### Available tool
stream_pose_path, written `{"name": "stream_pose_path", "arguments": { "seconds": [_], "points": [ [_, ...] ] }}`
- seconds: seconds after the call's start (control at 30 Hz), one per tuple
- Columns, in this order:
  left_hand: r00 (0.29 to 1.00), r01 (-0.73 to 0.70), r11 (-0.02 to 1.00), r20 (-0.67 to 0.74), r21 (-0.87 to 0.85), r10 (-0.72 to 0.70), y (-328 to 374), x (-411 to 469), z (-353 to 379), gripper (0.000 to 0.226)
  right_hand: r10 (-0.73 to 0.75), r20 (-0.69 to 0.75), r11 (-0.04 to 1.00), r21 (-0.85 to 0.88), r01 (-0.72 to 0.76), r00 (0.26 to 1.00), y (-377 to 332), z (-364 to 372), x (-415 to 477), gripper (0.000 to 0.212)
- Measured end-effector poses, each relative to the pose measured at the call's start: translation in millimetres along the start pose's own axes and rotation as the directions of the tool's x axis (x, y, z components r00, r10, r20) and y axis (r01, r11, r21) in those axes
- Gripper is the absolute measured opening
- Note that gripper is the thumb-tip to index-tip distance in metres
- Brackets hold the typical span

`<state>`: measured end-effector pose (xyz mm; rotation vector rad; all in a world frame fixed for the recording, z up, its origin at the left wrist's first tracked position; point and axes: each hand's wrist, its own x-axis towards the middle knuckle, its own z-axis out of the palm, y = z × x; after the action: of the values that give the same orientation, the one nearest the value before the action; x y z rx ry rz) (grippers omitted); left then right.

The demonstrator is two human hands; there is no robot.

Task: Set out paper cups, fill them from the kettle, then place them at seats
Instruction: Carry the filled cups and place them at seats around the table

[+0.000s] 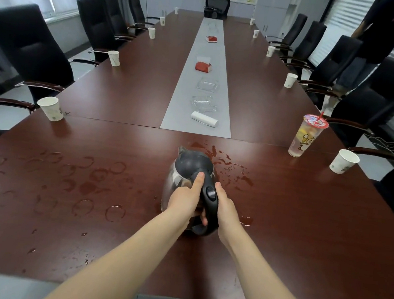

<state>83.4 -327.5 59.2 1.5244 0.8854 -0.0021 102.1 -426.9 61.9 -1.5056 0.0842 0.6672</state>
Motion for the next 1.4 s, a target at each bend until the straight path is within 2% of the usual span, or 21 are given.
{"name": "stream_pose_path", "arguments": {
  "seconds": [0.37,0.5,0.7,0.83,0.9,1.07,1.3,1.4],
  "points": [
    [1.0,0.012,0.958,0.007,-0.286,-0.01,56,23,28,0.059,-0.082,0.181,0.991,-0.086,0.098,0.98,-60,-30,56,0.05],
    [1.0,-0.001,0.952,-0.019,-0.306,-0.005,80,50,42,0.063,-0.071,0.267,0.99,-0.098,0.101,0.961,-84,-38,96,0.063],
    [0.994,-0.023,0.94,-0.109,-0.341,-0.015,105,107,64,0.064,-0.029,0.346,0.971,-0.214,0.109,0.938,-114,-47,167,0.058],
    [0.985,-0.032,0.925,-0.167,-0.379,-0.034,115,147,78,0.069,-0.016,0.431,0.958,-0.253,0.137,0.902,-130,-52,215,0.059],
    [0.979,-0.03,0.914,-0.194,-0.405,-0.054,121,166,82,0.064,-0.006,0.475,0.945,-0.286,0.16,0.88,-139,-51,235,0.061],
    [0.961,-0.036,0.894,-0.261,-0.448,-0.092,133,204,83,0.057,0.043,0.484,0.916,-0.368,0.158,0.874,-152,-40,275,0.078],
    [0.943,-0.07,0.89,-0.322,-0.451,-0.089,135,245,88,0.067,0.086,0.531,0.924,-0.36,0.132,0.843,-156,-33,319,0.079],
    [0.938,-0.078,0.884,-0.333,-0.461,-0.091,136,258,94,0.063,0.103,0.541,0.924,-0.362,0.121,0.834,-156,-33,336,0.078]
  ]
}}
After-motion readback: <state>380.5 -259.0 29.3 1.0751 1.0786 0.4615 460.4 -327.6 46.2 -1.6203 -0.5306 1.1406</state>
